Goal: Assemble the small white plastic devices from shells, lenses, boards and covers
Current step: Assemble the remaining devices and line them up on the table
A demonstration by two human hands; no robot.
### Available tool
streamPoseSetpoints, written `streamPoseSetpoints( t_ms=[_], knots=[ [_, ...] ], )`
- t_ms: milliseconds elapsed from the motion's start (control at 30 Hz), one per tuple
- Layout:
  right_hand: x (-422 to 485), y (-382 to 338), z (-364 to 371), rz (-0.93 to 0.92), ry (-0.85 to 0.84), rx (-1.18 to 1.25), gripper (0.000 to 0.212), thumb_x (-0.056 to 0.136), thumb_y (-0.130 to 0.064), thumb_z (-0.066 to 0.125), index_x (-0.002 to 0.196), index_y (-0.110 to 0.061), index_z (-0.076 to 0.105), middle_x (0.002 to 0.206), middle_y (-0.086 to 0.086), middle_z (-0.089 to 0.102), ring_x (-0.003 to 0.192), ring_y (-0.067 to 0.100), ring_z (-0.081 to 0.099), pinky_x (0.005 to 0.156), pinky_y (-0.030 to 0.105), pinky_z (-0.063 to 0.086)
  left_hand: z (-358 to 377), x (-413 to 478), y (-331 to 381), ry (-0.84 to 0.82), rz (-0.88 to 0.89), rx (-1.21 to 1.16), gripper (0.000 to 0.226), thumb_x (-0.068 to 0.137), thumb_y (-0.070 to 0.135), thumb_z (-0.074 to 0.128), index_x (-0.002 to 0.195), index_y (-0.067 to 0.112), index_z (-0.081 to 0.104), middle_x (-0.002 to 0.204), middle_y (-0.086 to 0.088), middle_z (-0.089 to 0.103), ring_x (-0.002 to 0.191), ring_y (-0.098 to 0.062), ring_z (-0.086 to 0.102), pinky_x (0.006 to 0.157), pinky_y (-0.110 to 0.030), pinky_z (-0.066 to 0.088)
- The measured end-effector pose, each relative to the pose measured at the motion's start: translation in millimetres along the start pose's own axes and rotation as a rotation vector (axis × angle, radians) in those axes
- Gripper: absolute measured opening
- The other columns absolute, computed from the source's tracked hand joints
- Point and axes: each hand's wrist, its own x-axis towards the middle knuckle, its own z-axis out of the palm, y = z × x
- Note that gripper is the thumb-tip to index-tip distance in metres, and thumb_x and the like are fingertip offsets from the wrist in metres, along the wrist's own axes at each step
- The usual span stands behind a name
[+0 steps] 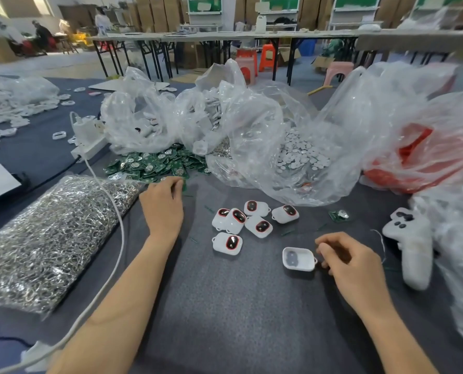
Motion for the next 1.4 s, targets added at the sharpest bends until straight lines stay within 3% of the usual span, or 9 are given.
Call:
streamPoseSetpoints(
  t_ms=[133, 233, 400, 533, 667, 767, 867, 1133, 1400],
  knots=[
    [-1, -10, 0, -0.021, 0.052, 0.327, 0.006, 0.083, -0.020, 0.069, 0.087, -0.025, 0.069, 0.076, -0.005, 0.070, 0.055, 0.009, 0.062, 0.058, 0.021, 0.052, -10, -48, 81, -0.290, -0.276, -0.870, 0.014, 0.092, 0.011, 0.061, 0.084, 0.019, 0.069, 0.075, 0.006, 0.073, 0.070, -0.007, 0.067, 0.065, -0.019, 0.051],
    [-2, -15, 0, 0.060, -0.010, 0.532, 0.029, 0.076, -0.029, 0.068, 0.102, -0.018, 0.068, 0.084, 0.004, 0.071, 0.057, 0.015, 0.065, 0.057, 0.022, 0.055, 4, -90, 130, -0.645, -0.337, -1.131, 0.014, 0.089, -0.001, 0.063, 0.077, 0.006, 0.066, 0.070, 0.001, 0.072, 0.067, -0.011, 0.070, 0.063, -0.017, 0.054],
    [2, -8, -10, 0.115, 0.049, 0.492, 0.015, 0.083, -0.009, 0.070, 0.094, -0.020, 0.070, 0.080, -0.002, 0.072, 0.057, 0.009, 0.059, 0.054, 0.019, 0.050, 24, -107, 137, -0.776, -0.201, -1.062, 0.014, 0.085, -0.001, 0.066, 0.073, 0.006, 0.067, 0.079, 0.009, 0.074, 0.069, -0.006, 0.069, 0.064, -0.017, 0.054],
    [3, -4, -14, 0.132, -0.094, 0.462, 0.013, 0.077, -0.023, 0.075, 0.089, -0.017, 0.072, 0.078, -0.002, 0.071, 0.065, 0.007, 0.058, 0.060, 0.019, 0.049, 27, -111, 132, -0.849, -0.098, -1.071, 0.024, 0.086, 0.001, 0.066, 0.072, 0.019, 0.072, 0.082, 0.010, 0.075, 0.071, -0.005, 0.069, 0.067, -0.013, 0.052],
    [6, 2, -14, 0.202, -0.057, 0.402, 0.005, 0.083, -0.016, 0.073, 0.081, -0.013, 0.070, 0.061, -0.005, 0.062, 0.056, 0.007, 0.053, 0.052, 0.019, 0.043, 29, -106, 118, -0.804, 0.091, -0.852, 0.015, 0.086, 0.018, 0.070, 0.093, 0.031, 0.069, 0.092, 0.015, 0.072, 0.087, 0.005, 0.065, 0.078, -0.010, 0.048],
    [10, 9, -11, 0.239, -0.005, 0.109, 0.009, 0.080, -0.023, 0.075, 0.076, -0.020, 0.068, 0.057, -0.009, 0.064, 0.051, 0.001, 0.054, 0.052, 0.018, 0.041, 27, -105, 103, -0.947, 0.341, -0.562, 0.058, 0.075, 0.041, 0.078, 0.126, 0.035, 0.053, 0.115, 0.023, 0.057, 0.110, 0.010, 0.051, 0.093, -0.007, 0.037],
    [16, 8, -6, 0.266, 0.004, -0.051, 0.009, 0.078, -0.022, 0.075, 0.077, -0.024, 0.066, 0.060, -0.005, 0.067, 0.052, 0.008, 0.059, 0.052, 0.024, 0.044, 28, -106, 100, -0.968, 0.503, -0.434, 0.073, 0.071, 0.045, 0.080, 0.134, 0.032, 0.047, 0.111, 0.013, 0.054, 0.108, -0.004, 0.045, 0.092, -0.014, 0.030],
    [41, -21, -13, 0.334, -0.242, -0.397, 0.016, 0.077, -0.022, 0.079, 0.081, -0.012, 0.067, 0.063, 0.005, 0.068, 0.048, 0.009, 0.060, 0.053, 0.025, 0.049, 28, -99, 100, -0.966, 0.560, -0.432, 0.045, 0.075, 0.036, 0.079, 0.116, 0.028, 0.063, 0.103, 0.015, 0.050, 0.103, -0.007, 0.043, 0.088, -0.019, 0.031],
    [63, -57, -6, 0.403, -0.496, -0.772, 0.032, 0.084, -0.023, 0.073, 0.104, 0.001, 0.065, 0.100, 0.016, 0.071, 0.093, 0.025, 0.068, 0.085, 0.036, 0.055, 28, -103, 100, -0.949, 0.503, -0.452, 0.042, 0.074, 0.034, 0.080, 0.113, 0.028, 0.065, 0.110, 0.010, 0.057, 0.103, -0.009, 0.047, 0.088, -0.020, 0.033]
  ],
)
